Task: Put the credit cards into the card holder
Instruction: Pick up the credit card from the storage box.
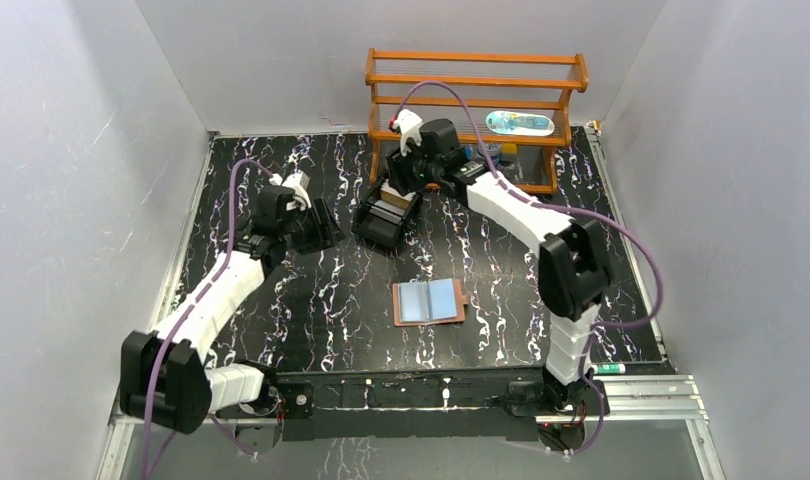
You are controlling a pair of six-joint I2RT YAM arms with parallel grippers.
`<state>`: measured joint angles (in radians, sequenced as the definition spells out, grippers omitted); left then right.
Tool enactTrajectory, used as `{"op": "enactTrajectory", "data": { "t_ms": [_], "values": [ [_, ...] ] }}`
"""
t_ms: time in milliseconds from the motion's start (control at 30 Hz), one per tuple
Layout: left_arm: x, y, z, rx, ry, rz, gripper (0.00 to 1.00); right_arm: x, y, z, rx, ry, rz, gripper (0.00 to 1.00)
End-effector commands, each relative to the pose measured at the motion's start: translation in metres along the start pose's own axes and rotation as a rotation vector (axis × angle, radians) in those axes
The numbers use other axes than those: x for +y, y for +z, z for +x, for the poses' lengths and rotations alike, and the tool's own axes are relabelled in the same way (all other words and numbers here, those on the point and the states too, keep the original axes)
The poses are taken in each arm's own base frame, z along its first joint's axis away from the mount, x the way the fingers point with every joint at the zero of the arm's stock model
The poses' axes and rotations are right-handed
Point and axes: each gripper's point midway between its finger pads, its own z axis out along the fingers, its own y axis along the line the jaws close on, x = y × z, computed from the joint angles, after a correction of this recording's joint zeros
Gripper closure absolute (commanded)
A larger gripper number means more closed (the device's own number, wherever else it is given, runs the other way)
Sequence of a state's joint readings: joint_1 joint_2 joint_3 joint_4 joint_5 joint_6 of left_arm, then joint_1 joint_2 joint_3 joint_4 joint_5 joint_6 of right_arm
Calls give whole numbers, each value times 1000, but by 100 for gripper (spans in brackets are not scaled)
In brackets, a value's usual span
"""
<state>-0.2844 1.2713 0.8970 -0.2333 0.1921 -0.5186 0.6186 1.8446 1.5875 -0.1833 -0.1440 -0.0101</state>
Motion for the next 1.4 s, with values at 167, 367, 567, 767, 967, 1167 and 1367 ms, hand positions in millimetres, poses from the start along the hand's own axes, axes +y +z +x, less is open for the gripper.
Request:
{"op": "enactTrajectory", "data": {
  "t_ms": [167,367,567,767,967,1167,1367],
  "values": [
    [-15,-35,22,-22,171,166,45,-30,60,15,36,-330,78,45],
    [-17,-43,27,-53,242,204,44,-31,85,34,64,-549,135,41],
    [-13,-48,30,-84,269,204,44,-38,105,52,125,-686,256,39],
    [-11,-50,29,-94,280,190,44,-44,113,61,158,-705,270,41],
    [-9,-49,28,-95,277,183,44,-49,116,67,164,-735,292,44],
    [-10,-49,28,-99,276,184,44,-54,118,65,171,-744,311,46],
    [-8,-50,28,-104,276,176,44,-54,119,64,174,-732,304,52]
  ]
}}
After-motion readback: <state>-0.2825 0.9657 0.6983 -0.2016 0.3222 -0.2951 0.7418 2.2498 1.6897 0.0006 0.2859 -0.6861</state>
